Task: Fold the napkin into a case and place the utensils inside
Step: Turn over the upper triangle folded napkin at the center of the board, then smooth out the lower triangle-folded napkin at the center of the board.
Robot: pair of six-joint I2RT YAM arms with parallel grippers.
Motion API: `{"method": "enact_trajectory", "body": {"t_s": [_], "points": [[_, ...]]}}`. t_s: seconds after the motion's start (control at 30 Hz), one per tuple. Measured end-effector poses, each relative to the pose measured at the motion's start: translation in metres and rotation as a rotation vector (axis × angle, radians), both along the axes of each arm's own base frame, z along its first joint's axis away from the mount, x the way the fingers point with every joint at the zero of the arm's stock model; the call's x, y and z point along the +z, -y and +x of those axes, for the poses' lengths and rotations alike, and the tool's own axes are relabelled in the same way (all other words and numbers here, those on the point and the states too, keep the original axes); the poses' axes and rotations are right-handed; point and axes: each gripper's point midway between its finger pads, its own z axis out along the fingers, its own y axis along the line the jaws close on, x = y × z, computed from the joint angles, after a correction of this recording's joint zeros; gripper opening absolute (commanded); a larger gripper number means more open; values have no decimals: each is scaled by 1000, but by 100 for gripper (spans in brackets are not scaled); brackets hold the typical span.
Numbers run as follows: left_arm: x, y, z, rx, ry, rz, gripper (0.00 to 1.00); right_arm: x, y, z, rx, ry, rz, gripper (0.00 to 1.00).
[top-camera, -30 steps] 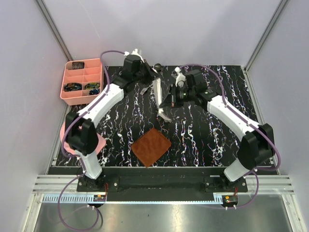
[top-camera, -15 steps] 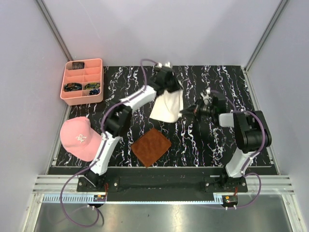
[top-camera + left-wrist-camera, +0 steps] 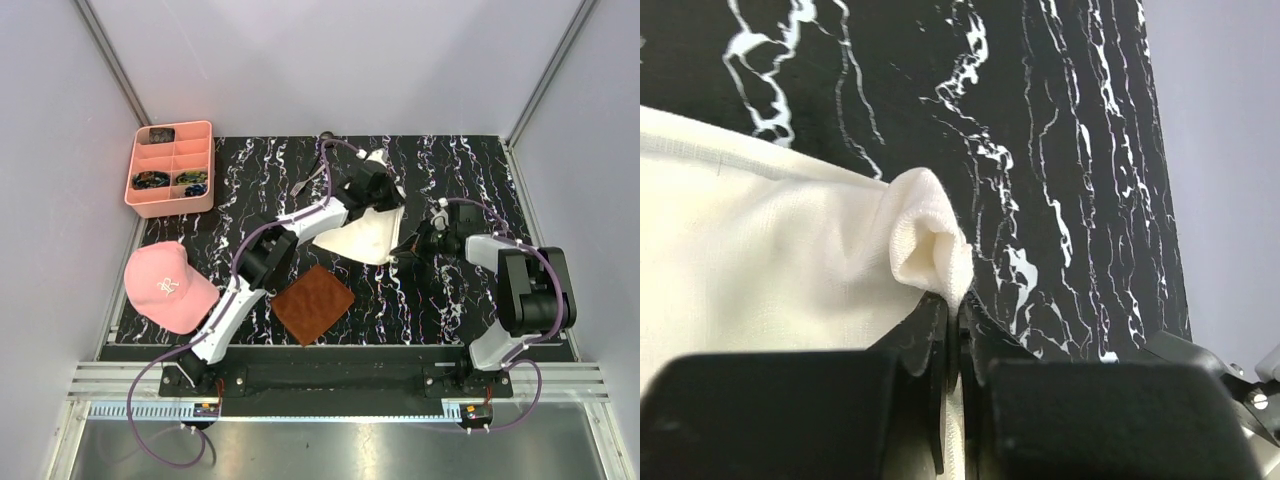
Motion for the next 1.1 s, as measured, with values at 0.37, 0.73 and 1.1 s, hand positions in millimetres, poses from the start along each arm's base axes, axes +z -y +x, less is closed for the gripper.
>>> {"method": "enact_trajectory", "body": {"t_s": [0.37, 0.73, 1.1], "points": [[61, 30, -11, -77, 103, -23, 79, -27, 45, -46, -150, -133, -243, 62], [170, -90, -95, -118, 90, -26, 72, 2, 101, 29, -327, -60, -412, 75], [58, -30, -223, -470, 1, 258, 82, -24, 132, 87, -329, -91, -466, 64]]}}
